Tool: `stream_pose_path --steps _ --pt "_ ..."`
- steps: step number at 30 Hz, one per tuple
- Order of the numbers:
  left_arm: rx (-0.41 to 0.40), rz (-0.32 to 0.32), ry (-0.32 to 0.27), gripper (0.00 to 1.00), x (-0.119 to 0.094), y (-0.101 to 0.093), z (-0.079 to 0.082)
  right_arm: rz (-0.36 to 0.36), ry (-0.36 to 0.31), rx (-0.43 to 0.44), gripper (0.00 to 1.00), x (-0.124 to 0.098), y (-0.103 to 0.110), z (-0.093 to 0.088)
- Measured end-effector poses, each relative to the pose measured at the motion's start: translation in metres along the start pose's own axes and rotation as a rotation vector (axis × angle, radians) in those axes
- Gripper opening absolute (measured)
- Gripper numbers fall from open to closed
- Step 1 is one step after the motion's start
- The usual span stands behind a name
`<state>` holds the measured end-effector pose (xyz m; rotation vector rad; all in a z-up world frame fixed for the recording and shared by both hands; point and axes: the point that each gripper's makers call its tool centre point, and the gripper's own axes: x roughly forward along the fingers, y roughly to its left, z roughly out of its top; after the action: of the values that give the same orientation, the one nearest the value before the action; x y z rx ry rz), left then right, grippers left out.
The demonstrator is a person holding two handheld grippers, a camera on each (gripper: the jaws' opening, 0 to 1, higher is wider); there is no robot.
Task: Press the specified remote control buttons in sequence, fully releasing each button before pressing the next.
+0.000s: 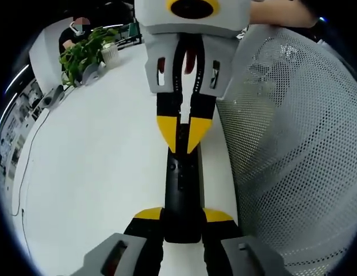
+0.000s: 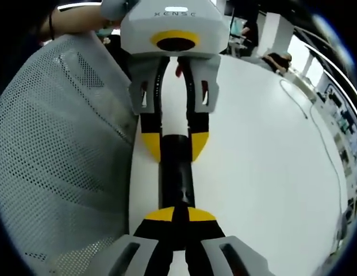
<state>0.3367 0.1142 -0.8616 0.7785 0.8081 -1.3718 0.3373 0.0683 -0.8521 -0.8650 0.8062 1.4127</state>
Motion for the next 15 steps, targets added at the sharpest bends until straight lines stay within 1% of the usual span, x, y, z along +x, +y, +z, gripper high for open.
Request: stream_pose_path --steps 7,10,13,15 --pt "0.000 -0.006 -0.002 0.25 0.0000 0.0001 0.0000 0.030 0.036 0.009 0.03 0.0011 -0.0003 -0.0012" --pt "-0.002 -0.006 -0.006 0.25 -0.0001 0.0003 -0.0001 0.024 0.047 -0.016 0.03 0.0015 0.0009 -0.0011" --pt "0.001 -0.006 -0.001 0.25 0.0000 0.0003 0.0001 0.018 0.045 0.002 0.03 0.0008 0.0005 -0.0014" --pt "0.002 -0.006 0.002 0.25 0.0001 0.0002 0.0002 0.014 0.057 0.005 0.03 0.0011 0.0004 -0.0010"
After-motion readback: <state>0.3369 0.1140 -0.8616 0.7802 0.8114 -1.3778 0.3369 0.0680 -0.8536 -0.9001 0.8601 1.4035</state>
